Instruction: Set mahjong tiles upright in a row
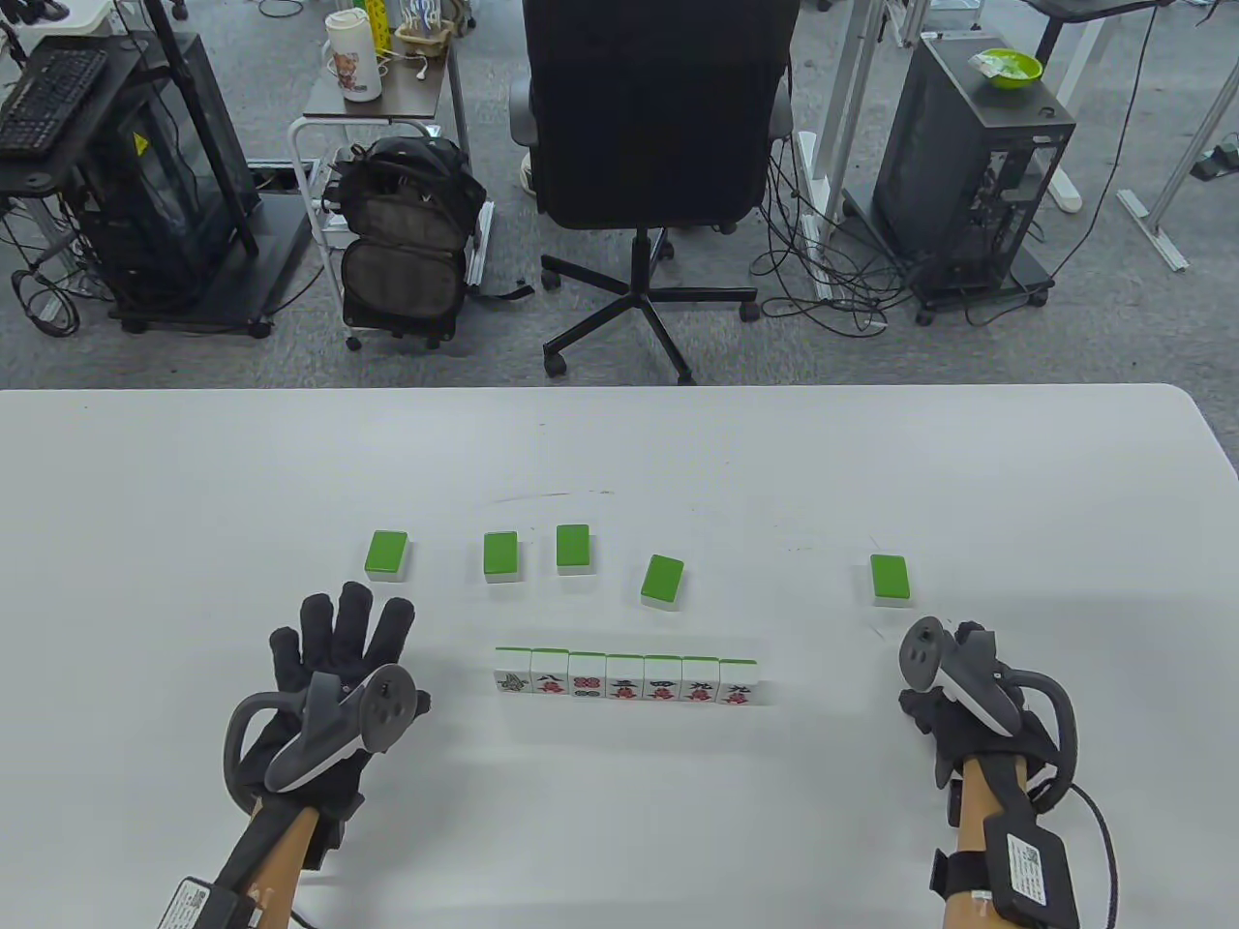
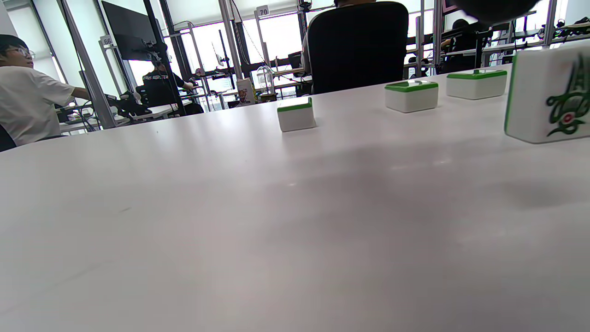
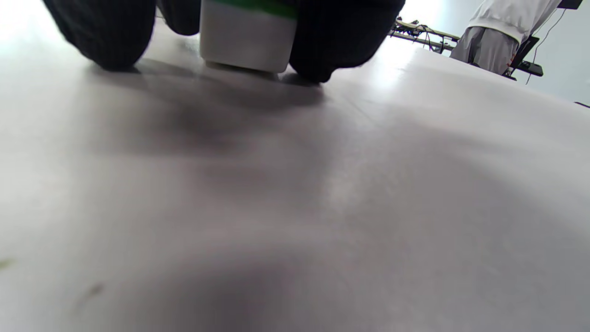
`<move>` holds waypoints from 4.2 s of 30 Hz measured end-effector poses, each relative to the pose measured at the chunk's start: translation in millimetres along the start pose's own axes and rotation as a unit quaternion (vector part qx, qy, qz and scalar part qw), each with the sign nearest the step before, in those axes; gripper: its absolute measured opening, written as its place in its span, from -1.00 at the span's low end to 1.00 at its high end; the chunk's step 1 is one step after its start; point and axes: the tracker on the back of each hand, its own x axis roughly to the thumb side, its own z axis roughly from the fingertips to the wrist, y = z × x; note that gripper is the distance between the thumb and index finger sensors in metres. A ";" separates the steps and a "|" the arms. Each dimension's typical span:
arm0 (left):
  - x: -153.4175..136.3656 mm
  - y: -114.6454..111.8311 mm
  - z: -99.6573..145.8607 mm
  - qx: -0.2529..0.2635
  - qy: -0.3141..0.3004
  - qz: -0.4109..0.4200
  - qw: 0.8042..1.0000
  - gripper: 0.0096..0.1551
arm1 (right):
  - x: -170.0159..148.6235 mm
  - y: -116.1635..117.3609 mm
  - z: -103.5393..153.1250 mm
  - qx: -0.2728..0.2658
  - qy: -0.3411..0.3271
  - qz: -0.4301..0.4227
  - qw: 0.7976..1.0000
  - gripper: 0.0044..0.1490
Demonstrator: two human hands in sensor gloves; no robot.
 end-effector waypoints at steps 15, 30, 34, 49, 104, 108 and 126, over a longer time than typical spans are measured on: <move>0.5 -0.4 -1.1 -0.001 -0.001 0.000 1.000 0.14 | 23.7 -33.8 11.8 -0.025 -0.071 0.042 0.996 -0.34; -0.5 -0.9 -1.5 0.002 -0.002 0.003 1.000 0.14 | 86.6 -63.2 40.2 -0.012 -0.199 0.064 0.978 -0.27; -0.5 -0.9 -1.5 0.002 -0.002 0.003 1.000 0.14 | 101.6 -61.9 40.6 0.001 -0.219 0.060 0.974 -0.23; -4.3 -2.5 -1.4 0.005 0.001 0.012 1.000 0.14 | 135.7 -50.8 34.8 0.029 -0.243 0.063 0.968 -0.04; -12.2 -3.0 1.5 -0.006 0.023 0.017 1.000 0.13 | 66.3 -25.6 -64.0 -0.046 0.026 -0.009 0.999 -0.39; -12.8 -2.9 0.9 -0.005 0.022 0.021 1.000 0.13 | 64.5 -34.9 -53.9 -0.054 -0.004 0.012 0.998 -0.42; -15.2 -3.3 -0.4 -0.002 0.021 0.032 0.999 0.13 | 88.3 -60.0 26.2 0.002 -0.203 0.050 0.978 -0.27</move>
